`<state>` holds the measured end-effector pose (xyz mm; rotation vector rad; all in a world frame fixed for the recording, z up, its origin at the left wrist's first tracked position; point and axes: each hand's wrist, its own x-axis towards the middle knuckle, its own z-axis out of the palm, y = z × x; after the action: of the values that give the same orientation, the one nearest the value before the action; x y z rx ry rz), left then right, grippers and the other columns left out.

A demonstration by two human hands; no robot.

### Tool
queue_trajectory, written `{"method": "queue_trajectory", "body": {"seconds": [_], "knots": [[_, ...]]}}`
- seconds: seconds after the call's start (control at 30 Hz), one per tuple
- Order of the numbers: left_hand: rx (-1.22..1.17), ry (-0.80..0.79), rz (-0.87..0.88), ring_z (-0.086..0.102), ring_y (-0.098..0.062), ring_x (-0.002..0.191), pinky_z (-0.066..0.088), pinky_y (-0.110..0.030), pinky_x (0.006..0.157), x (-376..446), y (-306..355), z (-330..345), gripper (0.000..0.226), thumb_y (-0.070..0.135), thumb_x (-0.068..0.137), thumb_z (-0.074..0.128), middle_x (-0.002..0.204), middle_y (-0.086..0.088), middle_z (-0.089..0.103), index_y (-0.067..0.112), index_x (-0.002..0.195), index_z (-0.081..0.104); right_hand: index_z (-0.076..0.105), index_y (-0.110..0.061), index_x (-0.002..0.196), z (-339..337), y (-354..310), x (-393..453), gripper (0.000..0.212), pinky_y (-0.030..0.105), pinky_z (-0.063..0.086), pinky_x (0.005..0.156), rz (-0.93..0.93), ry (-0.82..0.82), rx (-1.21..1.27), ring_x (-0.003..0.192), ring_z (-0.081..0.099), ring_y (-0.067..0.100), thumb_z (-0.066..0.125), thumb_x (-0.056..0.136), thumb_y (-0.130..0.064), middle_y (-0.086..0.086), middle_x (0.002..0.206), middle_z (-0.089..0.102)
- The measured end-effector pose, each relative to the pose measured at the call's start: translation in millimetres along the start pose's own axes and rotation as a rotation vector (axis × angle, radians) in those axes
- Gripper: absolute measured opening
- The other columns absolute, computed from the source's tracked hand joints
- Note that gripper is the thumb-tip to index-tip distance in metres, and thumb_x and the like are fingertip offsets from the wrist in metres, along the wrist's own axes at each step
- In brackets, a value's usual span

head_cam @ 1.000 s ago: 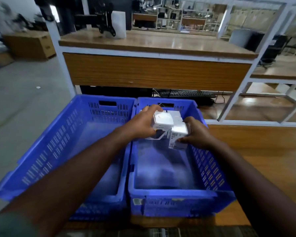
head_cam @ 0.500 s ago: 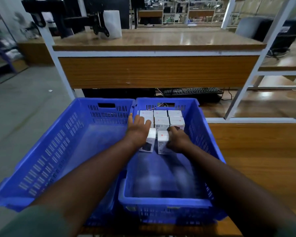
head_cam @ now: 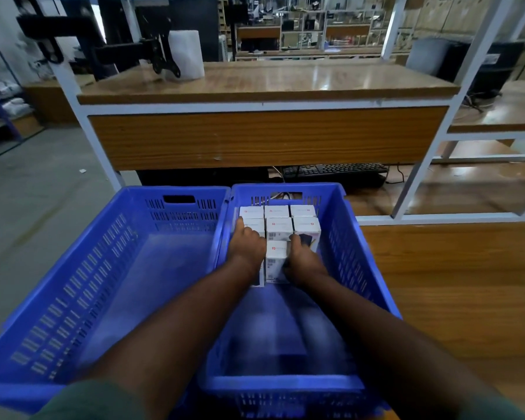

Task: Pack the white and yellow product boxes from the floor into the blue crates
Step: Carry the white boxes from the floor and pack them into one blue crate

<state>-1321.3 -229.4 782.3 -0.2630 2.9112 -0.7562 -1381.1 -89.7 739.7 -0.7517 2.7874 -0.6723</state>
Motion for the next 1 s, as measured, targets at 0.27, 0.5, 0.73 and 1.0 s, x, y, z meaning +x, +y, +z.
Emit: {"method": "queue_trajectory", "body": {"seconds": [0.27,0.5,0.73,1.0], "knots": [[-0.072,-0.008,-0.064,0.06,-0.026,0.111,0.037,-0.041,0.097,18.2,3.3,2.7,0.047,0.036,0.087,0.069,0.123,-0.006,0.063,0.018,0.126,0.05,0.035,-0.014,0.131,-9.1,5.7,12.9,0.035,0.048,0.059,0.077,-0.112,-0.028,-0.165,0.097,0.07,0.036,0.052,0.101,-0.008,0.019,0.115,0.069],[-0.029,0.042,-0.098,0.061,-0.028,0.106,0.039,-0.042,0.089,26.1,6.6,4.7,0.054,0.033,0.089,0.067,0.13,-0.013,0.051,0.016,0.136,0.046,0.033,-0.015,0.138,-3.0,11.4,16.1,0.039,0.042,0.051,0.069,-0.193,-0.015,-0.217,0.098,0.069,0.038,0.05,0.102,-0.013,0.017,0.116,0.068],[-0.081,0.064,-0.113,0.055,-0.029,0.114,0.042,-0.042,0.093,31.6,10.1,13.1,0.052,0.025,0.095,0.059,0.13,-0.014,0.053,0.008,0.14,0.04,0.048,-0.014,0.125,1.0,19.5,15.9,0.037,0.043,0.056,0.07,-0.304,0.172,-0.383,0.113,0.058,0.036,0.064,0.092,-0.021,0.017,0.14,0.048],[-0.152,-0.016,-0.14,0.034,-0.049,0.143,0.044,-0.049,0.108,38.4,23.6,28.9,0.058,0.004,0.105,0.039,0.157,-0.038,0.023,-0.012,0.154,0.012,0.0,-0.01,0.164,13.3,17.4,29.0,0.072,0.05,0.006,0.129,-0.395,0.05,-0.516,0.159,0.001,0.034,0.042,0.106,-0.017,0.013,0.173,0.0]]}}
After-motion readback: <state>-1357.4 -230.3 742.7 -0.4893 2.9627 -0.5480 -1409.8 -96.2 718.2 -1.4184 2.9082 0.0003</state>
